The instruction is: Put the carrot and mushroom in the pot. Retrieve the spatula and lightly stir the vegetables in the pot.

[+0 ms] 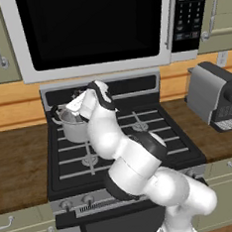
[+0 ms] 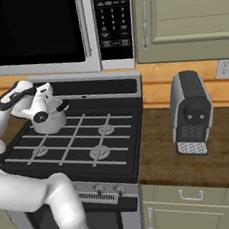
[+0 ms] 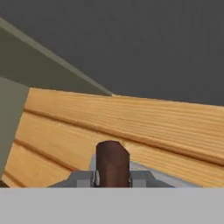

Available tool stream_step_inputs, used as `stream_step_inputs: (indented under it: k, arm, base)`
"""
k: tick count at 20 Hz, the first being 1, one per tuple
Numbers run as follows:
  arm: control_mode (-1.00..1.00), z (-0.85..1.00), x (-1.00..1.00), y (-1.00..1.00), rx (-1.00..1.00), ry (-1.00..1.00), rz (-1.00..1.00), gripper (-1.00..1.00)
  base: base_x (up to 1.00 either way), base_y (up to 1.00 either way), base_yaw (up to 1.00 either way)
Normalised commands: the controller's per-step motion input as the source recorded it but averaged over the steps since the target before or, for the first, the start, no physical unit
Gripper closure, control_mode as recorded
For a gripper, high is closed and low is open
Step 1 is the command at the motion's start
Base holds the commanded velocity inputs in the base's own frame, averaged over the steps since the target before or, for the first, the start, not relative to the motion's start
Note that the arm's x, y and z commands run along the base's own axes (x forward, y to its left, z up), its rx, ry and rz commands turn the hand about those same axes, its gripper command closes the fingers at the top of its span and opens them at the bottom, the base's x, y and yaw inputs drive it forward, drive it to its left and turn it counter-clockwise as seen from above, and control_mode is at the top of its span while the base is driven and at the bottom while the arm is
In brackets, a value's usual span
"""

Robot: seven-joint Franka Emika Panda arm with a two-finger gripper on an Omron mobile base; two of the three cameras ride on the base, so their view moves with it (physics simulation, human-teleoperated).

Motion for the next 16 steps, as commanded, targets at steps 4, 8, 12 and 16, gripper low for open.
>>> stream_step_inputs:
  k: [4, 8, 12, 16]
  arm:
    - [-1.00, -0.48, 0.64, 0.06, 0.00, 0.21, 0.00, 1.00]
    - [-1.00, -0.59, 0.62, 0.33, 0.00, 0.30, 0.00, 1.00]
    - [-1.00, -0.61, 0.75, 0.44, 0.00, 0.35, 0.00, 1.00]
    - [-1.00, -0.50, 0.38, 0.40, 0.00, 0.24, 0.00, 1.00]
  base:
    - [0.00, 0.00, 0.00]
    - [0.00, 0.00, 0.00]
    - [0.00, 0.00, 0.00]
    - [0.00, 0.00, 0.00]
